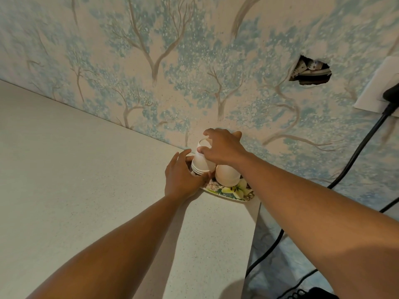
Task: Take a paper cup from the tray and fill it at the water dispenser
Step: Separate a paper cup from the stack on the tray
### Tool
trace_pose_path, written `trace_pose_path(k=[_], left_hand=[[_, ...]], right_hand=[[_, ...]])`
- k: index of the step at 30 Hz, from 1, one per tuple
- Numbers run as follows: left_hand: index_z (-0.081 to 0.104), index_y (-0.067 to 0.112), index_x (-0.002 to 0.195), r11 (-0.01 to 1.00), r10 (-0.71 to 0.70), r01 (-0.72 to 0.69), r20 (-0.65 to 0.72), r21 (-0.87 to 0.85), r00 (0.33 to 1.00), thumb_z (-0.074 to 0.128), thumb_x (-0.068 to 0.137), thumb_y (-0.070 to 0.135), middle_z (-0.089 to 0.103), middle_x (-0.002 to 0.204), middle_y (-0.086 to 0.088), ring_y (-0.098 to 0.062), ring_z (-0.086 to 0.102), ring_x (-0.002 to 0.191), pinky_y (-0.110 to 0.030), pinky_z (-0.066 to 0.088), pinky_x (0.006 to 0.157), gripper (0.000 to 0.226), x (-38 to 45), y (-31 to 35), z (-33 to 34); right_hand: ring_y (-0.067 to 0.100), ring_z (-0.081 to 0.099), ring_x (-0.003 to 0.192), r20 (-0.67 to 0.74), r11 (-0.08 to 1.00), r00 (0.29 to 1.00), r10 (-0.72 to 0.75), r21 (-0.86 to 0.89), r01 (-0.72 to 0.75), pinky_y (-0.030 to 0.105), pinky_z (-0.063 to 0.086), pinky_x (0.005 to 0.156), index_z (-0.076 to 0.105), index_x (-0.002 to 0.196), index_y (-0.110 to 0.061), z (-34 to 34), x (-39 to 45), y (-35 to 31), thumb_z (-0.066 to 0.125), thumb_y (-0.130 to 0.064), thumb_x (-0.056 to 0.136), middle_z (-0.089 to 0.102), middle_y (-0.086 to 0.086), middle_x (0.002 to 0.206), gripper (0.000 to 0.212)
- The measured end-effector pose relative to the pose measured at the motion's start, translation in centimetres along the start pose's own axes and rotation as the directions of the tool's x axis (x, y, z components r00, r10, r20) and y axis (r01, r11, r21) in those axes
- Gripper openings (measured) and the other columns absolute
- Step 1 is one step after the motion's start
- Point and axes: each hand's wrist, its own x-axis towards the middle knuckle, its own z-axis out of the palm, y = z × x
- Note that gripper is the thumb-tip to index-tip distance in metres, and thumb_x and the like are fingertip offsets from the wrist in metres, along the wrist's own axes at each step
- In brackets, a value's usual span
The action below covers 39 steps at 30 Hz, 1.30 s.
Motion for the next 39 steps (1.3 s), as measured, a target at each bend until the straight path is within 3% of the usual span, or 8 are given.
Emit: trace_pose_path(k=[10, 14, 15, 18, 20, 25, 30, 39], left_hand=[[0.05, 0.027, 0.131, 0.966, -0.051, 0.005, -0.175, -0.257, 0.983, 0.08, 0.074, 0.04, 0.059, 0.128, 0.009, -0.01, 0.054, 0.117, -0.036, 0.048, 0.1, 0.066, -0.3, 1.7, -0.8], [0.054, 0.027, 0.123, 0.904, -0.11, 0.038, -0.147, -0.425, 0.983, 0.075, 0.082, 0.022, 0.062, 0.109, 0.013, 0.011, 0.06, 0.099, -0.004, 0.048, 0.072, 0.047, -0.3, 3.1, -1.5], [0.057, 0.026, 0.12, 0.897, -0.123, 0.052, -0.135, -0.439, 0.983, 0.072, 0.085, 0.021, 0.065, 0.105, 0.011, 0.005, 0.064, 0.096, -0.008, 0.051, 0.071, 0.039, -0.2, 3.3, -1.6], [0.068, 0.017, 0.114, 0.875, -0.145, 0.081, -0.099, -0.478, 0.985, 0.065, 0.09, 0.022, 0.073, 0.101, -0.001, -0.021, 0.07, 0.091, -0.044, 0.059, 0.083, 0.025, 0.1, 4.2, -1.9], [0.07, 0.018, 0.115, 0.853, -0.167, 0.1, -0.086, -0.512, 0.982, 0.064, 0.092, 0.022, 0.074, 0.101, -0.002, -0.023, 0.07, 0.091, -0.05, 0.058, 0.085, 0.024, 0.3, 4.8, -2.1], [0.07, 0.017, 0.116, 0.82, -0.128, 0.085, -0.038, -0.566, 0.991, 0.063, 0.093, 0.019, 0.074, 0.103, 0.0, -0.017, 0.07, 0.094, -0.042, 0.058, 0.085, 0.025, 0.0, 6.0, -2.5], [0.072, 0.01, 0.108, 0.8, -0.115, 0.069, -0.038, -0.596, 0.993, 0.063, 0.089, 0.014, 0.073, 0.089, 0.001, -0.002, 0.065, 0.072, -0.013, 0.05, 0.06, 0.022, -0.4, 6.8, -2.8], [0.074, 0.015, 0.1, 0.769, -0.099, 0.085, 0.014, -0.634, 0.995, 0.062, 0.09, 0.017, 0.069, 0.069, 0.014, 0.001, 0.058, 0.059, -0.015, 0.047, 0.056, 0.015, 0.1, 7.3, -3.8]], right_hand=[[0.028, 0.048, 0.125, -0.071, 0.987, 0.997, -0.005, 0.16, 0.017, 0.047, 0.034, 0.104, 0.049, 0.137, -0.021, -2.8, 0.9, -0.8, 0.061, -0.046, 0.088, 0.053, 0.008, 0.138, 0.056], [0.026, 0.055, 0.115, -0.087, 0.929, 0.995, 0.057, 0.369, -0.021, 0.039, 0.047, 0.095, 0.056, 0.132, -0.019, -4.0, 0.8, -0.8, 0.064, -0.041, 0.087, 0.056, 0.01, 0.132, 0.051], [0.026, 0.056, 0.113, -0.089, 0.912, 0.993, 0.079, 0.408, -0.036, 0.036, 0.048, 0.092, 0.057, 0.131, -0.019, -4.2, 0.8, -0.7, 0.064, -0.04, 0.087, 0.056, 0.01, 0.131, 0.049], [0.025, 0.055, 0.113, -0.074, 0.865, 0.988, 0.137, 0.494, -0.083, 0.036, 0.048, 0.092, 0.057, 0.131, -0.021, -4.7, 0.8, -0.4, 0.061, -0.042, 0.088, 0.052, 0.011, 0.129, 0.047], [0.025, 0.054, 0.112, -0.072, 0.854, 0.984, 0.16, 0.51, -0.102, 0.036, 0.048, 0.091, 0.056, 0.13, -0.023, -4.9, 0.7, -0.3, 0.058, -0.046, 0.089, 0.051, 0.01, 0.129, 0.047], [0.028, 0.061, 0.102, -0.074, 0.856, 0.975, 0.21, 0.496, -0.147, 0.046, 0.054, 0.087, 0.052, 0.125, -0.024, -5.0, 0.2, -0.3, 0.05, -0.063, 0.086, 0.056, 0.006, 0.127, 0.055], [0.028, 0.06, 0.096, -0.213, 0.856, 0.938, 0.274, 0.499, -0.137, 0.032, 0.046, 0.074, 0.059, 0.116, -0.019, -4.4, -0.4, -0.1, 0.05, -0.054, 0.09, 0.061, 0.01, 0.12, 0.044], [0.025, 0.057, 0.077, -0.096, 0.702, 0.922, 0.374, 0.68, -0.214, 0.026, 0.04, 0.053, 0.063, 0.102, -0.02, -4.6, -0.4, 0.9, 0.053, -0.047, 0.086, 0.06, 0.009, 0.101, 0.033]])
